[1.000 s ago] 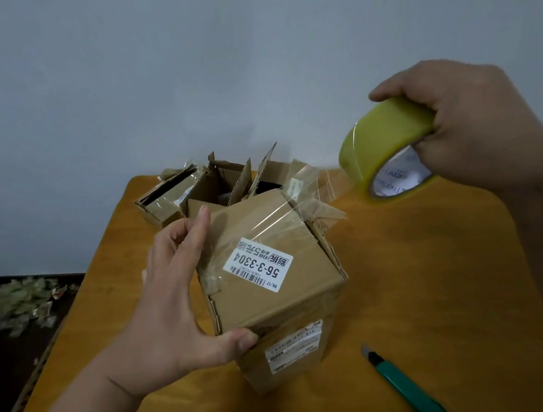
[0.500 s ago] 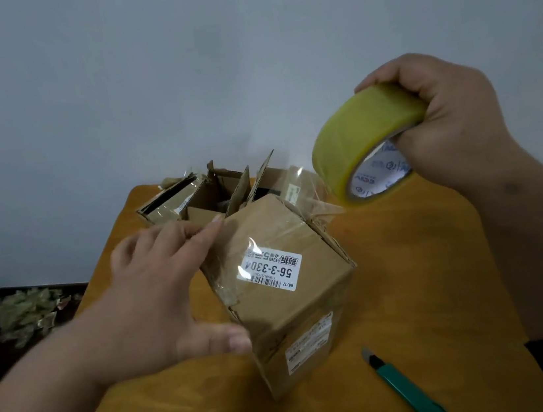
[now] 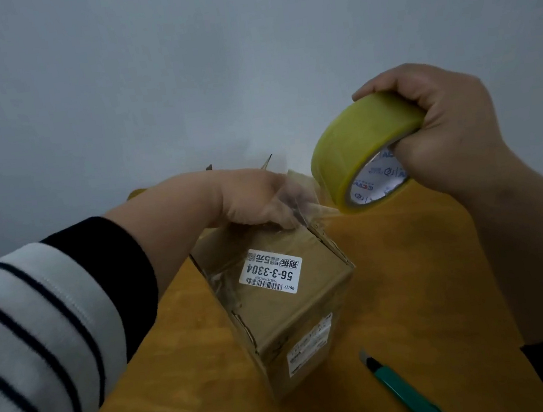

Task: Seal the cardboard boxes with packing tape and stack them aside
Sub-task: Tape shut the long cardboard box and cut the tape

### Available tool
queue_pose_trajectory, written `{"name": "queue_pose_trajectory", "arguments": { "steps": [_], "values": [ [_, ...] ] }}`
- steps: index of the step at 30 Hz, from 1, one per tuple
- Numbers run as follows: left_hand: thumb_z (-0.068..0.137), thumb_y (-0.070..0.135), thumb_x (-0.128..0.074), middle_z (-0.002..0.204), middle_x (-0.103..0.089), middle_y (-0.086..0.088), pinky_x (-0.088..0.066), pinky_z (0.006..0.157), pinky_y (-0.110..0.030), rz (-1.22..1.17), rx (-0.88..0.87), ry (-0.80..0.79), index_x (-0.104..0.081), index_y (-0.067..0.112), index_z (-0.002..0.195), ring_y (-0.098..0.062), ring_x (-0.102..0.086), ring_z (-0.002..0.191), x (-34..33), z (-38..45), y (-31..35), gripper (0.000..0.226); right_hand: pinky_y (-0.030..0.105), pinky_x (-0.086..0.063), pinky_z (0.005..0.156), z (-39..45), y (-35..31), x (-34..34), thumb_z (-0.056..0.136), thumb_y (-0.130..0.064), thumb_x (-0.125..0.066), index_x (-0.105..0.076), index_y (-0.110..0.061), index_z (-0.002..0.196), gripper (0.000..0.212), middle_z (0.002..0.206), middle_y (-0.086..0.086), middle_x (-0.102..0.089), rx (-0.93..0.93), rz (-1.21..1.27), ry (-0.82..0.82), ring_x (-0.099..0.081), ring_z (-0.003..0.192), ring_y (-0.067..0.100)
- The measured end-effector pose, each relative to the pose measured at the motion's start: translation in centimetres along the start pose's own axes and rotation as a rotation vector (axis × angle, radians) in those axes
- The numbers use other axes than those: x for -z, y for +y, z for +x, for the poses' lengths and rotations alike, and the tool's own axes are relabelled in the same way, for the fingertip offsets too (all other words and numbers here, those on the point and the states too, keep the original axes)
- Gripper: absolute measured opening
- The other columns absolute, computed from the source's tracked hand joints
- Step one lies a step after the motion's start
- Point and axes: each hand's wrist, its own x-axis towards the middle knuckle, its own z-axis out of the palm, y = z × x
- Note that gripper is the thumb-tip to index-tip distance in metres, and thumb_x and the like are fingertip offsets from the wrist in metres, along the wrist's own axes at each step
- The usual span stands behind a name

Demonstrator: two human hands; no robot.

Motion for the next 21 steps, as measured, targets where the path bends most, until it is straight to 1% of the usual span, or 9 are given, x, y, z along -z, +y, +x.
{"name": "queue_pose_trajectory", "arguments": {
  "steps": [1,3,5,7,10,14,15,17,21],
  "values": [
    [0.090,0.011,-0.064,0.109,-0.068,0.000,-0.053,0.083,-0.028,-0.010,0.001,0.003,-0.065,0.034,0.097,-0.018,-0.066,0.100,-0.1,0.1,-0.1,0.024,-0.002,-0.038,0.082,-0.1,0.1,0.1,0.060,0.001,-0.046,-0.070,-0.009,0.109,0.055,0.104,-0.007,-0.061,-0.012,0.000,-0.001,-0.050,0.098,-0.003],
    [0.090,0.011,-0.065,0.105,-0.071,-0.005,-0.056,0.080,-0.032,-0.035,0.011,0.015,-0.068,0.029,0.092,-0.022,-0.069,0.095,-0.1,0.2,-0.5,0.018,-0.001,-0.038,0.083,-0.3,0.2,0.2,0.060,0.000,-0.047,-0.070,-0.009,0.109,0.055,0.104,-0.006,-0.061,-0.027,-0.005,-0.010,-0.050,0.099,-0.003],
    [0.090,0.011,-0.065,0.103,-0.072,-0.003,-0.057,0.080,-0.032,-0.063,0.020,0.016,-0.069,0.022,0.099,-0.022,-0.070,0.094,-0.2,0.1,-1.0,0.014,0.000,-0.038,0.085,-0.4,0.2,0.3,0.061,0.000,-0.047,-0.070,-0.010,0.110,0.056,0.104,-0.006,-0.061,-0.033,-0.006,-0.019,-0.050,0.099,-0.003],
    [0.090,0.008,-0.065,0.101,-0.072,-0.003,-0.057,0.080,-0.032,-0.118,-0.001,0.006,-0.067,0.019,0.105,-0.020,-0.071,0.093,-0.3,-0.2,-1.3,0.019,0.000,-0.039,0.086,-0.4,-0.1,0.4,0.061,-0.001,-0.047,-0.069,-0.014,0.110,0.055,0.105,-0.007,-0.061,-0.033,0.007,-0.023,-0.051,0.100,-0.003],
    [0.090,0.004,-0.065,0.104,-0.067,-0.012,-0.056,0.086,-0.045,-0.144,-0.053,0.000,-0.063,0.018,0.098,-0.028,-0.067,0.097,-0.4,-0.5,-1.5,0.017,0.001,-0.040,0.086,-0.1,-0.5,0.4,0.062,-0.001,-0.047,-0.062,-0.025,0.107,0.053,0.105,-0.014,-0.058,-0.032,0.041,-0.030,-0.053,0.100,-0.001],
    [0.088,0.002,-0.066,0.099,-0.065,-0.022,-0.051,0.092,-0.057,-0.081,-0.116,0.074,-0.062,0.015,0.087,-0.040,-0.063,0.095,-0.4,-0.7,-2.0,0.013,0.000,-0.039,0.085,0.4,-0.7,0.3,0.063,-0.001,-0.049,-0.060,-0.025,0.108,0.052,0.105,-0.015,-0.057,-0.007,0.054,-0.024,-0.050,0.102,-0.005],
    [0.088,0.003,-0.066,0.097,-0.066,-0.020,-0.051,0.091,-0.056,-0.077,-0.124,0.112,-0.063,0.016,0.085,-0.039,-0.063,0.095,-0.5,-0.8,-2.1,0.014,0.000,-0.039,0.085,0.5,-0.7,0.2,0.063,-0.001,-0.049,-0.060,-0.026,0.108,0.052,0.104,-0.017,-0.056,-0.012,0.056,-0.027,-0.050,0.102,-0.005],
    [0.089,0.005,-0.066,0.094,-0.069,-0.010,-0.054,0.089,-0.050,-0.099,-0.135,0.172,-0.064,0.020,0.083,-0.030,-0.066,0.093,-0.6,-0.9,-2.6,0.017,0.000,-0.039,0.085,0.5,-0.6,0.1,0.063,-0.001,-0.049,-0.060,-0.027,0.107,0.052,0.103,-0.021,-0.054,-0.023,0.064,-0.026,-0.050,0.102,-0.006],
    [0.089,0.002,-0.064,0.095,-0.071,-0.005,-0.056,0.084,-0.040,-0.206,-0.162,0.196,-0.063,0.015,0.080,-0.025,-0.068,0.092,-1.1,-1.4,-3.1,0.016,0.001,-0.041,0.084,0.2,-0.6,-0.1,0.063,0.001,-0.049,-0.061,-0.026,0.108,0.053,0.104,-0.015,-0.057,-0.030,0.081,-0.015,-0.052,0.100,-0.004]
  ]
}}
